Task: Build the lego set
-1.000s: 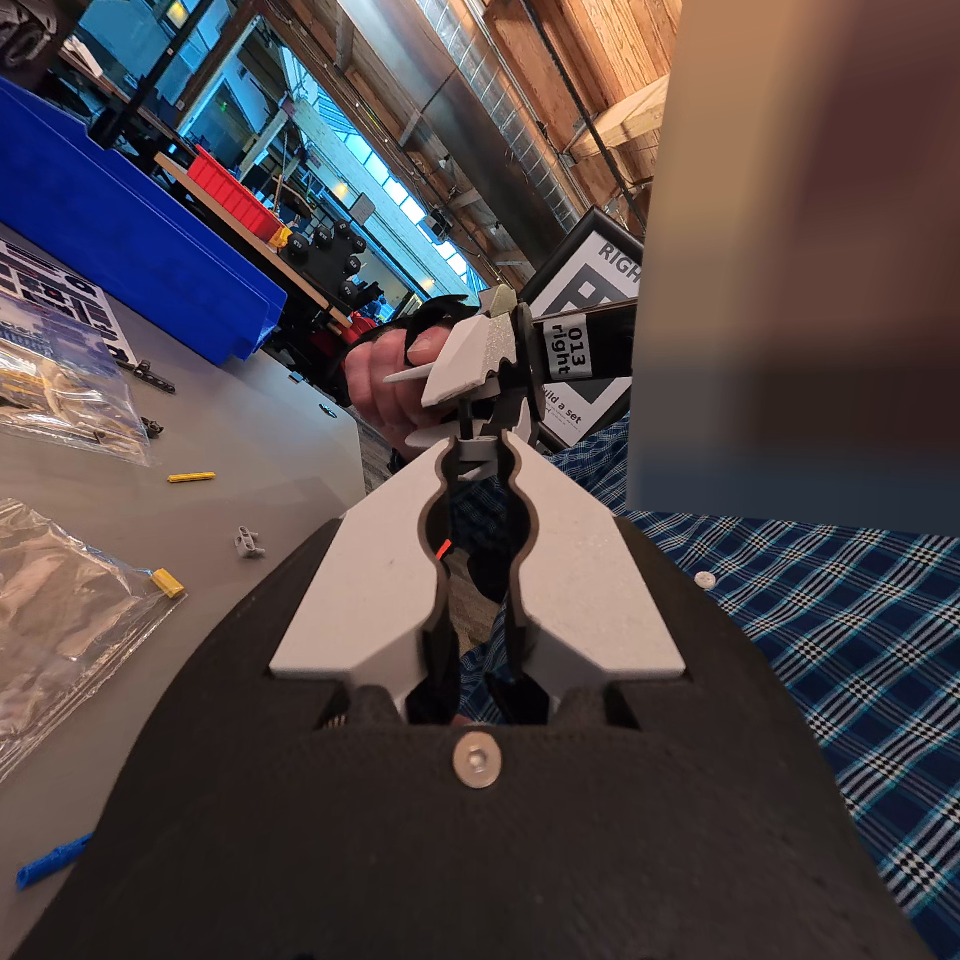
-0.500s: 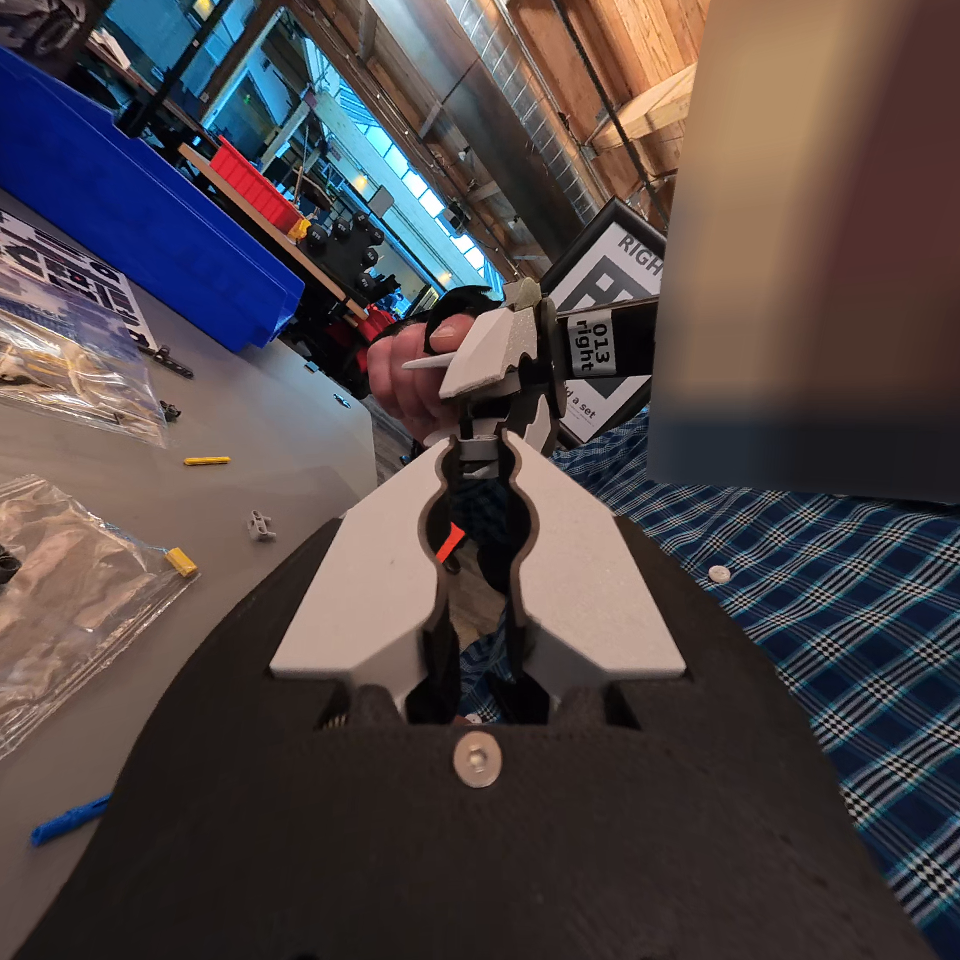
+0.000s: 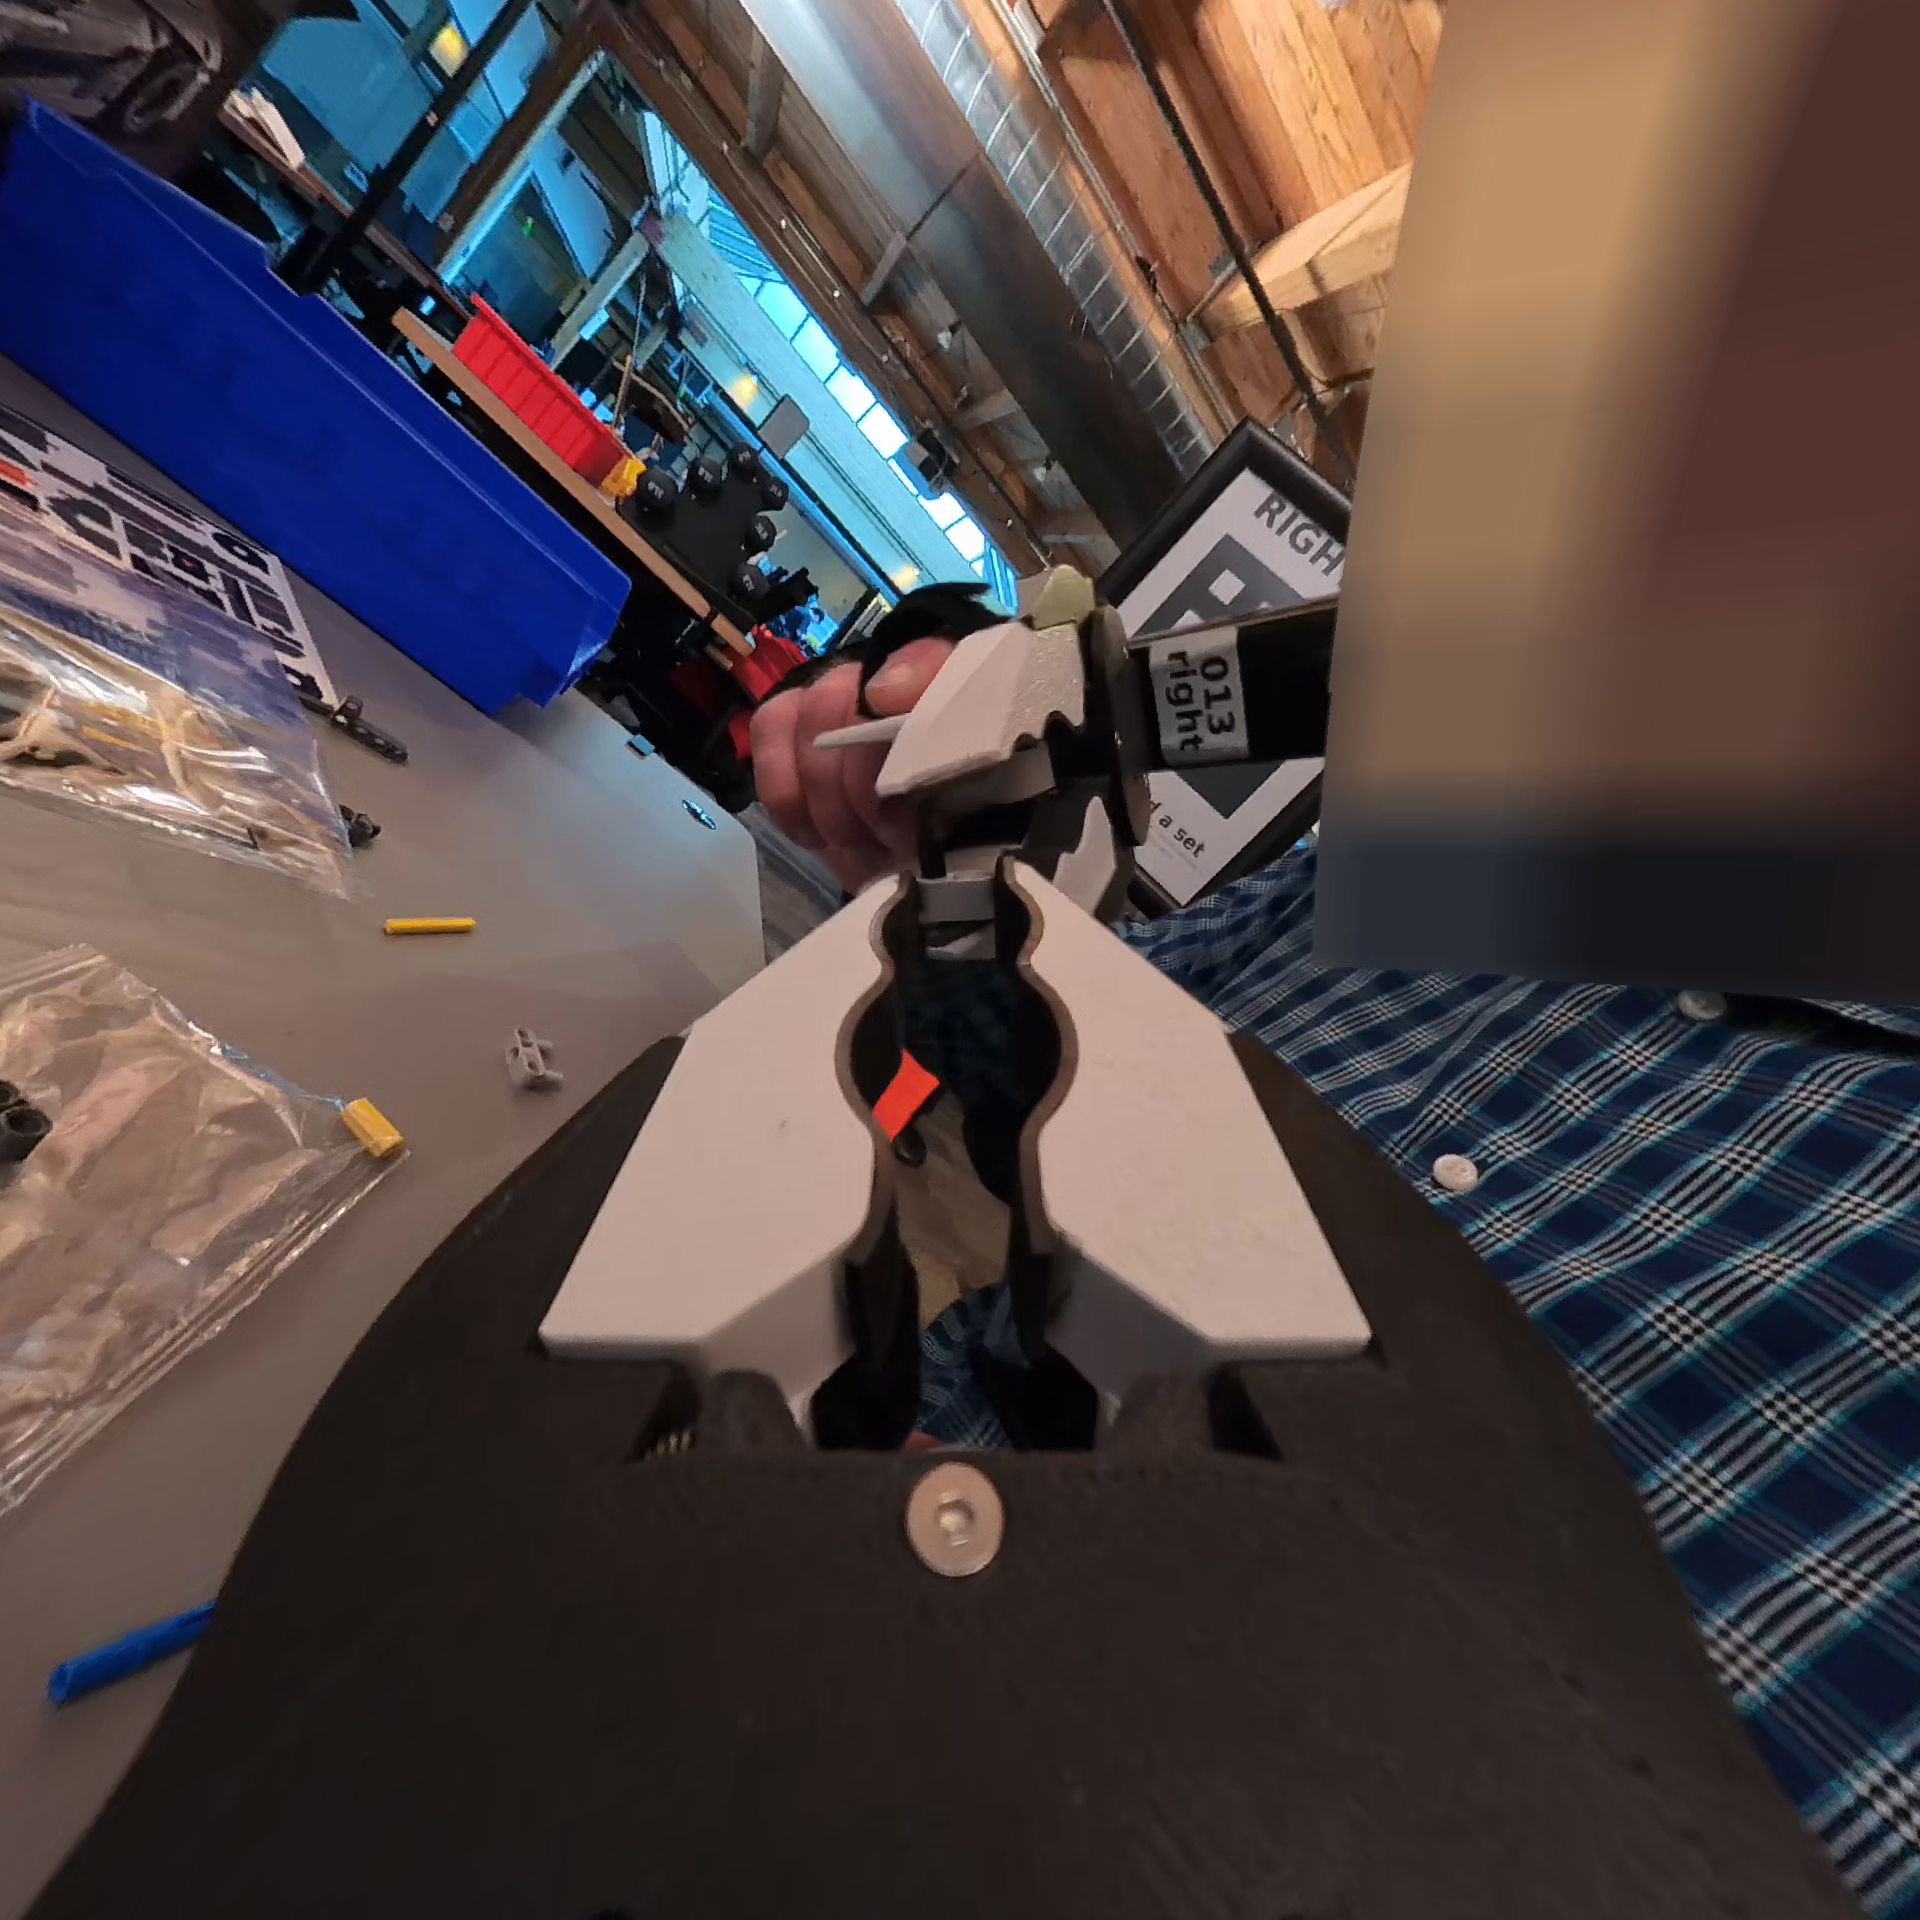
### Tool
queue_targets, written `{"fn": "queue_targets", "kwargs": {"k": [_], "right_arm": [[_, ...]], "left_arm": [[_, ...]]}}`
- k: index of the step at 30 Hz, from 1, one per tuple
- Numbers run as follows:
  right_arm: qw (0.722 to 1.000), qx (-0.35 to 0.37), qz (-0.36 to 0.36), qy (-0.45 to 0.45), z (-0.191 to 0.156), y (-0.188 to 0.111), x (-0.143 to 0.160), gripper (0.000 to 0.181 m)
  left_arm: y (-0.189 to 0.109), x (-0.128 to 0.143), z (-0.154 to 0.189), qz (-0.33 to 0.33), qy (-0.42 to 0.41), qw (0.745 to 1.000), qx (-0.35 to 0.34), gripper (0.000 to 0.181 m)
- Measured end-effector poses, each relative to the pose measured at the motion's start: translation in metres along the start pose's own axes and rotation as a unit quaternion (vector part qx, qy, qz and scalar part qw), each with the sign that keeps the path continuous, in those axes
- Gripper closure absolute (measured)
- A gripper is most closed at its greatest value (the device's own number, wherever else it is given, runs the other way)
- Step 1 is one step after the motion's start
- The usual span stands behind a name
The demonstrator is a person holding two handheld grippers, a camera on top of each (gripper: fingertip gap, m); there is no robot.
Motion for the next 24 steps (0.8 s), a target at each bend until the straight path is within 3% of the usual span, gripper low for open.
{"fn": "queue_targets", "kwargs": {"k": [2,11,13,15,20,24], "right_arm": [[1.0,-0.003,0.013,0.004,-0.0012,-0.0026,-0.0051,0.153],[1.0,-0.016,0.005,-0.007,-0.0051,-0.0012,-0.0031,0.174],[1.0,-0.007,0.012,-0.002,-0.0023,-0.0017,-0.0031,0.173],[1.0,0.01,0.021,0.011,0.0028,-0.0042,-0.0051,0.151],[1.0,-0.002,0.008,0.004,-0.0009,-0.0026,-0.0035,0.167],[1.0,0.012,0.01,0.007,0.0019,-0.0029,-0.0035,0.158]], "left_arm": [[0.0007,0.0003,-0.0005,-0.01,0.011,1.0,-0.01,0.17],[0.001,-0.0007,-0.0001,-0.002,0.005,1.0,-0.005,0.17],[0.0018,-0.0021,-0.001,-0.001,0.002,1.0,-0.009,0.17],[0.0024,-0.0002,-0.0012,-0.007,0.004,1.0,-0.009,0.17],[0.0022,-0.001,-0.002,0.002,0.0,1.0,-0.008,0.17],[0.004,-0.0008,-0.0008,-0.002,0.001,1.0,-0.009,0.17]]}}
Point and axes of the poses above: each gripper's, where its closed fingertips meet, y out along the fingers, x out of its underside, z = x × y across the jaws, the point moved 6 cm from there along -y, back along the fingers, and after that the axes turned 10 degrees about y, right-handed, at the moved point
